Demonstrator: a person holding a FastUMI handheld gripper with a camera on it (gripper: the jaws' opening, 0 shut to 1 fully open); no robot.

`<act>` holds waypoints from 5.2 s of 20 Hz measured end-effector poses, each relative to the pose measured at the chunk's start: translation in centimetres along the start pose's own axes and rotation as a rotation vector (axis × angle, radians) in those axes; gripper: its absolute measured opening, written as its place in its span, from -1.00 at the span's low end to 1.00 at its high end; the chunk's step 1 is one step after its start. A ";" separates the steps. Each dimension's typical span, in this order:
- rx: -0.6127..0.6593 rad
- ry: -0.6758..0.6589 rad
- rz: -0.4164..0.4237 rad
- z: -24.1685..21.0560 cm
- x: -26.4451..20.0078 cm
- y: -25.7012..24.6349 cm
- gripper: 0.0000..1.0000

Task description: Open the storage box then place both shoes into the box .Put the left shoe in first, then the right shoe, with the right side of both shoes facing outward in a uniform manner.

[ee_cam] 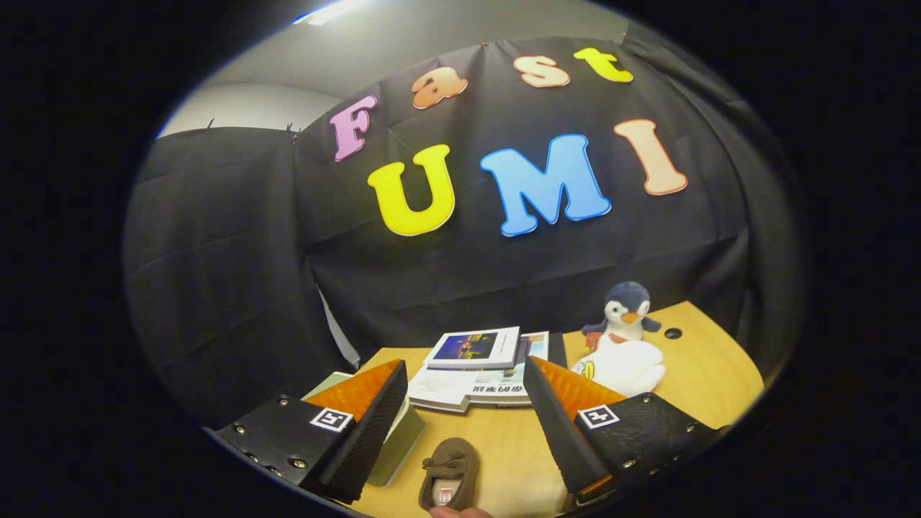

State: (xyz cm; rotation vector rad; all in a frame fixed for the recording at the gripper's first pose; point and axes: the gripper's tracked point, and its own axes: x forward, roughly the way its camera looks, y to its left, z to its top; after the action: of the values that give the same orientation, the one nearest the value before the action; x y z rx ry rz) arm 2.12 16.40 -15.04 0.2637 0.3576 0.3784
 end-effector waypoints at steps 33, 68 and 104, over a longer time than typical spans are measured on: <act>0.799 0.657 0.723 -21.4 11.6 12.9 0.92; 0.545 0.667 0.885 -9.0 10.2 23.0 -0.83; 0.100 0.593 0.845 -6.1 12.7 37.6 0.93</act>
State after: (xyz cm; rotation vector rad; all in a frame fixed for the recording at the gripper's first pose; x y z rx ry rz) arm -0.94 56.35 -12.38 0.3947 0.8484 1.2857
